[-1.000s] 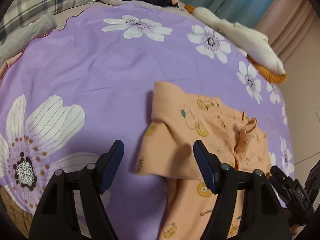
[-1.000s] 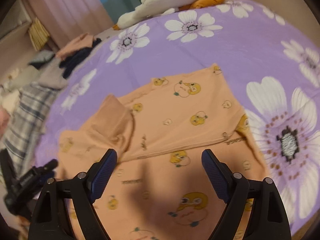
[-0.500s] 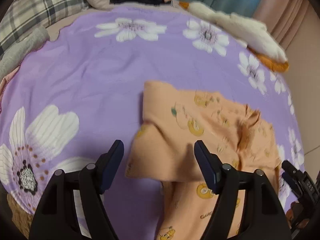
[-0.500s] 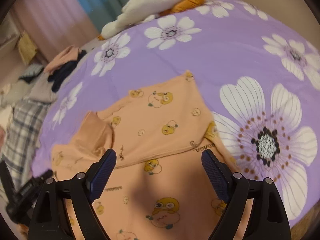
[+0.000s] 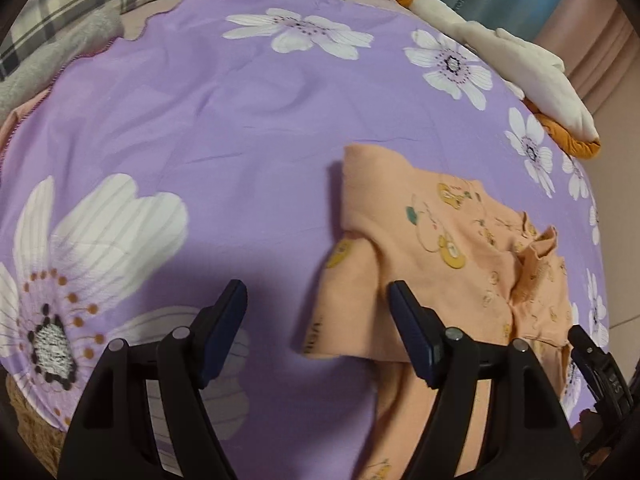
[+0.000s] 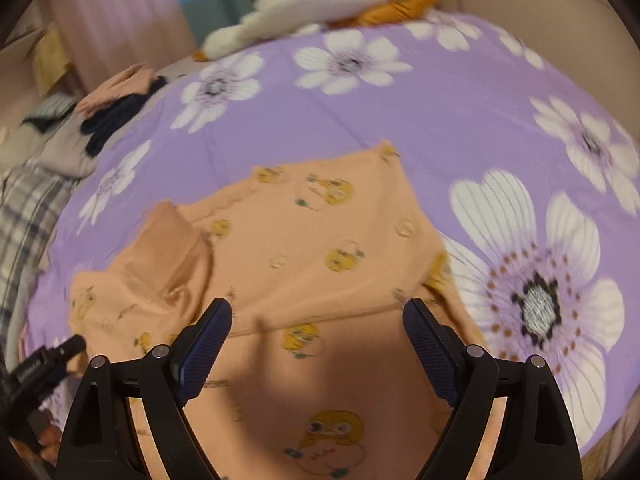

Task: Fold small clothes
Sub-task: 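Reach the right tool to the shirt's side edge and close on it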

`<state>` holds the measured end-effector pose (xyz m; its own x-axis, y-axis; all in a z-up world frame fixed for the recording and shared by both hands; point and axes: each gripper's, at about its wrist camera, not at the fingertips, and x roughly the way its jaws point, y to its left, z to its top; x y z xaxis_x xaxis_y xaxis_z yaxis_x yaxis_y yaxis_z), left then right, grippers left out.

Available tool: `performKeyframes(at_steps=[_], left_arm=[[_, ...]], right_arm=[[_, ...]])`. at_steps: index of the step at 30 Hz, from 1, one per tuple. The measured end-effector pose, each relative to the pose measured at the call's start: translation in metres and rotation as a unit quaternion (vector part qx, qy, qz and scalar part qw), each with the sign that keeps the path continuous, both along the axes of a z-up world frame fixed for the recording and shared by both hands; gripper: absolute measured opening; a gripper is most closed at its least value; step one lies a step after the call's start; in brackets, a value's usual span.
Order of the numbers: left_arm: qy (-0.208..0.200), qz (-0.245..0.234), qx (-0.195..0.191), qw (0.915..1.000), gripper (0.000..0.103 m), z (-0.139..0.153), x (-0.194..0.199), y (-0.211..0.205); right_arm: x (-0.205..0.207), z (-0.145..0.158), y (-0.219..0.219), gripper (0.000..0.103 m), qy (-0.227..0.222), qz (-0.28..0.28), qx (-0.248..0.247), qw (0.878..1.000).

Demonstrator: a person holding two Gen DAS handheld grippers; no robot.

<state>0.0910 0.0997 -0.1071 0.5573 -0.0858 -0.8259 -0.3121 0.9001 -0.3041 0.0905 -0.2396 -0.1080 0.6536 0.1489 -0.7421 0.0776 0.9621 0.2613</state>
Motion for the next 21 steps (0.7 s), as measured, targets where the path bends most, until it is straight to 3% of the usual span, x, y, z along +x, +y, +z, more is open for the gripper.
performKeyframes(at_steps=[5,12,14,17,21], left_arm=[[0.002,0.028,0.007,0.9996,0.074,0.0,-0.002,0.013],[0.005,0.032,0.0,0.9995,0.074,-0.002,-0.003,0.016],[0.008,0.031,0.007,0.9995,0.074,-0.002,-0.002,0.014],[0.008,0.029,0.01,0.9995,0.074,-0.002,-0.001,0.013],[0.011,0.027,0.012,0.9995,0.074,-0.003,0.0,0.013]], right_arm=[[0.005,0.005,0.022,0.087,-0.011,0.049,0.011,0.999],[0.018,0.006,0.057,0.087,-0.016,0.11,-0.004,0.994],[0.027,0.005,0.071,0.077,-0.013,0.127,-0.017,0.992],[0.039,0.003,0.084,0.073,-0.005,0.138,-0.026,0.99],[0.052,-0.002,0.102,0.06,-0.001,0.152,-0.044,0.987]])
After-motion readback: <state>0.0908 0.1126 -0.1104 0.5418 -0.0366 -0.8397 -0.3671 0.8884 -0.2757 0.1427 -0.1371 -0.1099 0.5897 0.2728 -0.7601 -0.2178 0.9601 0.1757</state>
